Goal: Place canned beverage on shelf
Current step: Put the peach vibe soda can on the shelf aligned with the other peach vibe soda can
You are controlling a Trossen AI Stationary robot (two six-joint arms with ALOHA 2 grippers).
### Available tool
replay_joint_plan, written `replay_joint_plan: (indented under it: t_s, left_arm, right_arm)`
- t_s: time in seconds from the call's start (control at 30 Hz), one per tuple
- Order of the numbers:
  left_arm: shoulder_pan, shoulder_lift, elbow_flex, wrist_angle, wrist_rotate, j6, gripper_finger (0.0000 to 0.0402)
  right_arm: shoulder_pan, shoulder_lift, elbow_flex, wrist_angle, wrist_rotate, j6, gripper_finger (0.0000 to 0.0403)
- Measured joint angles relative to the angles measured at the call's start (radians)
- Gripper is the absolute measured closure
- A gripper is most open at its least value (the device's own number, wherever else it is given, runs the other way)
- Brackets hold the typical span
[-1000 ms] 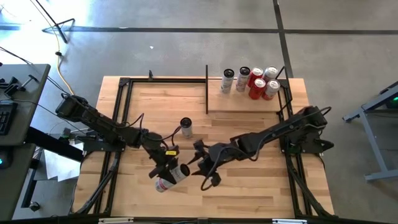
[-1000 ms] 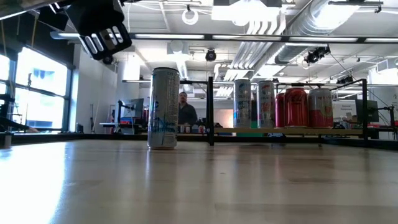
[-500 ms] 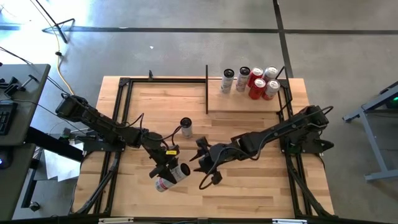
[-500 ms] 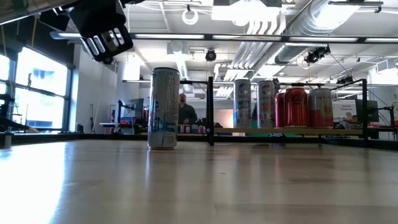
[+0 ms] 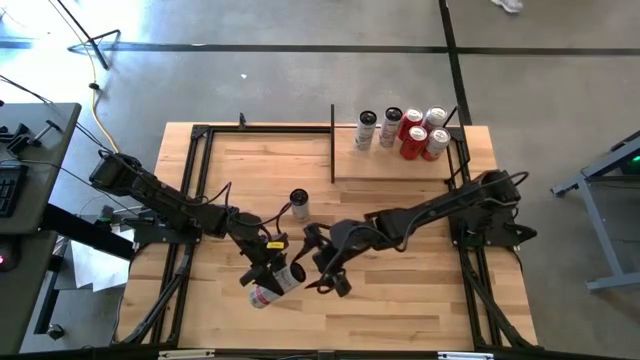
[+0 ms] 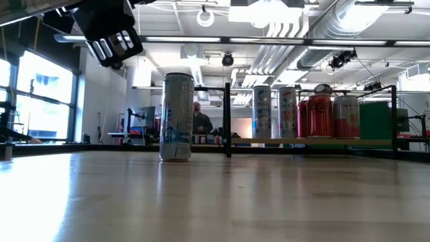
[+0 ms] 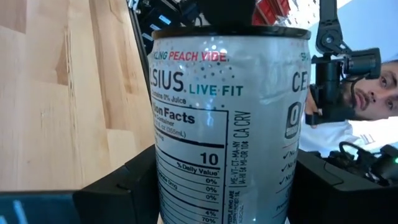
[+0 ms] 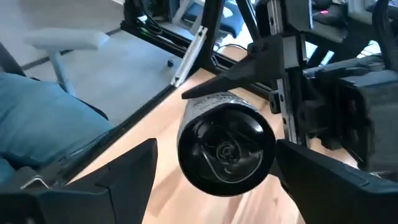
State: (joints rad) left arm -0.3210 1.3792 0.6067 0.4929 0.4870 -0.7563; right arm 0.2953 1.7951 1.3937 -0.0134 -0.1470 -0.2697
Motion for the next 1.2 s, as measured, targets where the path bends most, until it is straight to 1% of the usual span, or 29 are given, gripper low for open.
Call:
replay_joint_plan:
  t_s: [0.17,0.27,0.7,0.9,1.2]
  left_arm:
    - [-0.001,0.0,0.0,0.004,0.005,0.009,0.0169]
    - [0.001,0.0,0.0,0.007,0.001,0.009,0.0169]
    - [0.001,0.0,0.0,0.03,0.002,0.016,0.0169]
    - [0.001,0.0,0.0,0.042,0.001,0.016,0.0169]
    - [0.009,0.0,-0.001,0.072,0.007,0.018,0.0169]
  right_arm:
    - [-0.01,0.023,-0.001,0.083,-0.098,-0.03,0.0089]
    - [-0.009,0.03,-0.001,0.1,-0.115,-0.063,0.0089]
    - [-0.009,0.041,0.001,0.1,-0.104,-0.073,0.0089]
    - [-0.008,0.047,0.001,0.091,-0.089,-0.117,0.0089]
    - [-0.009,0.067,0.0,0.117,-0.085,-0.116,0.0089]
